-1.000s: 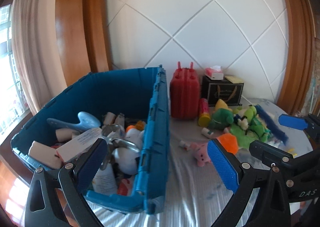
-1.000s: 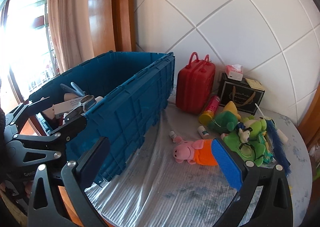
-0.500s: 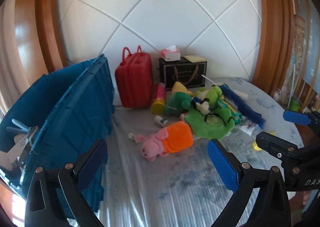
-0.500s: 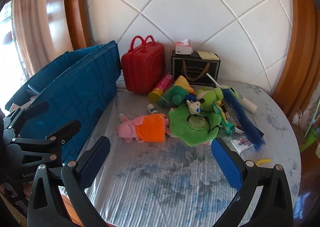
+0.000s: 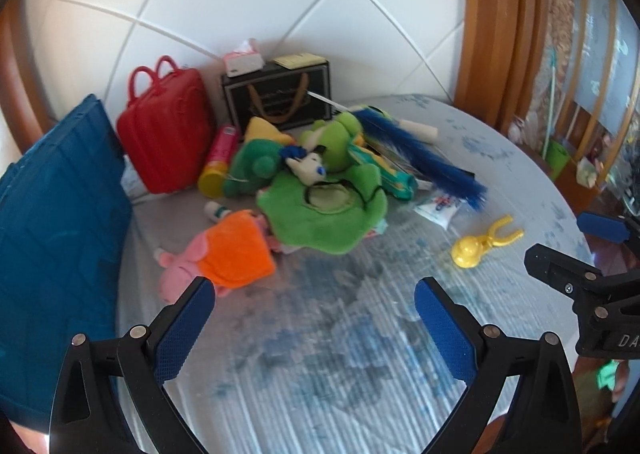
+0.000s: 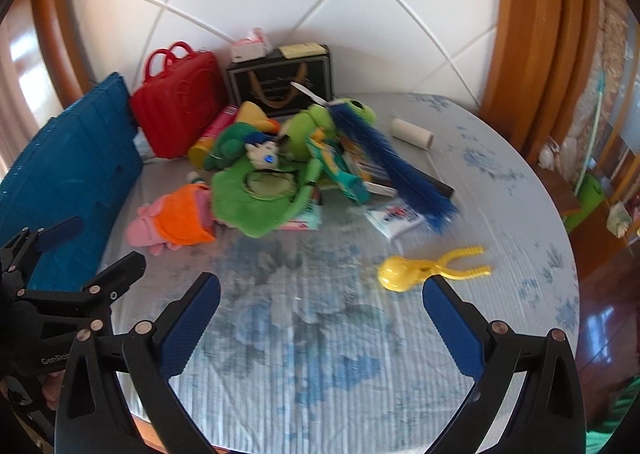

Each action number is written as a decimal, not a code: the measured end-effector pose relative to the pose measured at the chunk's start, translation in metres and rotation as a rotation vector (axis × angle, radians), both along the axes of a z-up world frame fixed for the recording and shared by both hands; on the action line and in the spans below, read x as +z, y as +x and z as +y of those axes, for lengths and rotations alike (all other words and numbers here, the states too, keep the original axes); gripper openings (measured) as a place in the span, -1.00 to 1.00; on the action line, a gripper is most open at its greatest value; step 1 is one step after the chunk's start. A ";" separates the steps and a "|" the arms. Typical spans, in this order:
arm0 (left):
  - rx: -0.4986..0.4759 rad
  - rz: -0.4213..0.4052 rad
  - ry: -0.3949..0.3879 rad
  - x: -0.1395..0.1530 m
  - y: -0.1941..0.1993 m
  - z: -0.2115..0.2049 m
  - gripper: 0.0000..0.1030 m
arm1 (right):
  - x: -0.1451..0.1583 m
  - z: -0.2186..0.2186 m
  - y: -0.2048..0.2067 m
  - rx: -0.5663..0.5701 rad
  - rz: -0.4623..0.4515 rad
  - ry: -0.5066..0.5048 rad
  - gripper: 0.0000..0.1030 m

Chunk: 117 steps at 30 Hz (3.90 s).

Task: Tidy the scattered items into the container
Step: 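Withdraw both tools from the crate back toward the table pile, then grasp the yellow snowball-maker clamp with the left tool while the right reaches toward the wipes, then grasp the white alcohol wipes pack with the right tool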

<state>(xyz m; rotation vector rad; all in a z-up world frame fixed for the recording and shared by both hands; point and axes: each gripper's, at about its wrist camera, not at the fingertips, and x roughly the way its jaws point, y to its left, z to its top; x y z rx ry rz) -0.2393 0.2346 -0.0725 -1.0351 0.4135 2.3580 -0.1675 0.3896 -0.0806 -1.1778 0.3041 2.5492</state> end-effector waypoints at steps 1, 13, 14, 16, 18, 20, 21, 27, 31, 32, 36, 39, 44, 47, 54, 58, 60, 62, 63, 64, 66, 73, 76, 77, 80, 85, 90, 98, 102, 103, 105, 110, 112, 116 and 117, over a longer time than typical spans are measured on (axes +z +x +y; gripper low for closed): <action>-0.004 -0.006 -0.002 -0.004 0.000 0.007 0.97 | -0.004 0.009 0.003 -0.010 -0.008 -0.007 0.99; 0.038 -0.088 -0.060 -0.059 -0.011 0.080 0.97 | -0.061 0.105 0.012 -0.065 -0.113 -0.053 0.99; 0.041 -0.098 -0.068 -0.065 -0.012 0.084 0.97 | -0.067 0.111 0.011 -0.063 -0.123 -0.057 0.99; 0.047 -0.120 -0.089 -0.075 -0.013 0.091 0.96 | -0.077 0.119 0.009 -0.065 -0.140 -0.067 0.99; 0.039 -0.140 -0.105 -0.084 -0.013 0.097 0.95 | -0.085 0.126 0.008 -0.072 -0.159 -0.078 0.99; 0.020 -0.150 -0.113 -0.089 -0.012 0.104 0.94 | -0.089 0.132 0.010 -0.083 -0.166 -0.090 0.99; 0.009 -0.154 -0.111 -0.091 -0.011 0.107 0.94 | -0.089 0.133 0.010 -0.089 -0.169 -0.089 0.99; -0.035 -0.182 -0.087 -0.100 -0.005 0.129 0.94 | -0.085 0.145 0.019 -0.137 -0.199 -0.054 0.99; -0.020 -0.204 -0.102 -0.109 -0.002 0.150 0.94 | -0.085 0.164 0.019 -0.123 -0.198 -0.050 0.99; -0.010 -0.200 -0.107 -0.112 -0.001 0.157 0.94 | -0.085 0.171 0.016 -0.111 -0.199 -0.047 0.99; 0.053 -0.216 -0.109 -0.129 0.005 0.192 0.94 | -0.091 0.200 0.004 -0.030 -0.193 -0.022 0.99; 0.145 -0.239 -0.092 -0.147 0.013 0.223 0.92 | -0.105 0.236 -0.008 0.052 -0.219 -0.007 0.99; 0.291 -0.322 -0.096 -0.175 0.027 0.261 0.87 | -0.141 0.291 -0.036 0.205 -0.314 0.029 0.99; 0.375 -0.359 -0.085 -0.186 0.024 0.269 0.86 | -0.162 0.307 -0.056 0.297 -0.369 0.058 0.99; 0.518 -0.351 -0.124 -0.205 0.004 0.267 0.85 | -0.203 0.322 -0.084 0.388 -0.420 0.113 0.99; 0.595 -0.337 -0.150 -0.207 -0.013 0.259 0.82 | -0.208 0.316 -0.074 0.445 -0.425 0.056 0.99; 0.611 -0.326 -0.163 -0.203 -0.018 0.256 0.77 | -0.210 0.307 -0.064 0.486 -0.444 0.005 0.99; 0.611 -0.328 -0.149 -0.196 -0.022 0.255 0.77 | -0.214 0.289 -0.049 0.545 -0.467 -0.044 0.99; 0.605 -0.328 -0.138 -0.191 -0.023 0.255 0.77 | -0.215 0.281 -0.042 0.564 -0.468 -0.048 1.00; 0.595 -0.322 -0.127 -0.185 -0.022 0.256 0.77 | -0.214 0.271 -0.035 0.585 -0.466 -0.047 1.00; 0.564 -0.303 -0.114 -0.173 -0.021 0.262 0.77 | -0.211 0.251 -0.024 0.638 -0.450 -0.095 1.00; 0.451 -0.356 -0.088 -0.181 -0.029 0.294 0.77 | -0.202 0.261 -0.018 0.520 -0.424 -0.141 1.00; 0.416 -0.384 -0.095 -0.200 -0.024 0.313 0.48 | -0.196 0.297 -0.015 0.398 -0.427 -0.114 1.00; 0.416 -0.379 -0.090 -0.205 -0.022 0.314 0.33 | -0.195 0.308 -0.015 0.362 -0.429 -0.105 1.00; 0.418 -0.358 -0.070 -0.205 -0.024 0.309 -0.27 | -0.193 0.325 -0.019 0.321 -0.420 -0.112 0.70; 0.505 -0.330 -0.111 -0.200 -0.037 0.272 -0.35 | -0.182 0.293 -0.043 0.428 -0.353 -0.150 0.29; 0.579 -0.291 -0.133 -0.195 -0.050 0.234 -0.35 | -0.166 0.249 -0.084 0.570 -0.263 -0.148 0.12; 0.598 -0.288 -0.133 -0.206 -0.062 0.214 -0.31 | -0.175 0.205 -0.150 0.682 -0.218 -0.115 -0.02; 0.597 -0.252 -0.157 -0.205 -0.063 0.214 0.03 | -0.178 0.213 -0.164 0.649 -0.225 -0.109 -0.01; 0.602 -0.252 -0.155 -0.205 -0.064 0.212 0.09 | -0.178 0.214 -0.164 0.649 -0.223 -0.102 -0.01; 0.616 -0.264 -0.137 -0.205 -0.065 0.207 0.23 | -0.179 0.213 -0.164 0.644 -0.215 -0.074 -0.02; 0.600 -0.269 -0.112 -0.204 -0.060 0.204 0.12 | -0.172 0.216 -0.169 0.597 -0.126 -0.069 -0.02; 0.580 -0.278 -0.093 -0.203 -0.057 0.207 -0.20 | -0.179 0.216 -0.173 0.594 -0.151 -0.070 0.00; 0.565 -0.273 -0.114 -0.200 -0.049 0.215 -0.34 | -0.175 0.211 -0.157 0.626 -0.222 -0.067 0.00; 0.560 -0.279 -0.108 -0.200 -0.048 0.215 -0.34 | -0.178 0.210 -0.147 0.643 -0.258 -0.086 -0.01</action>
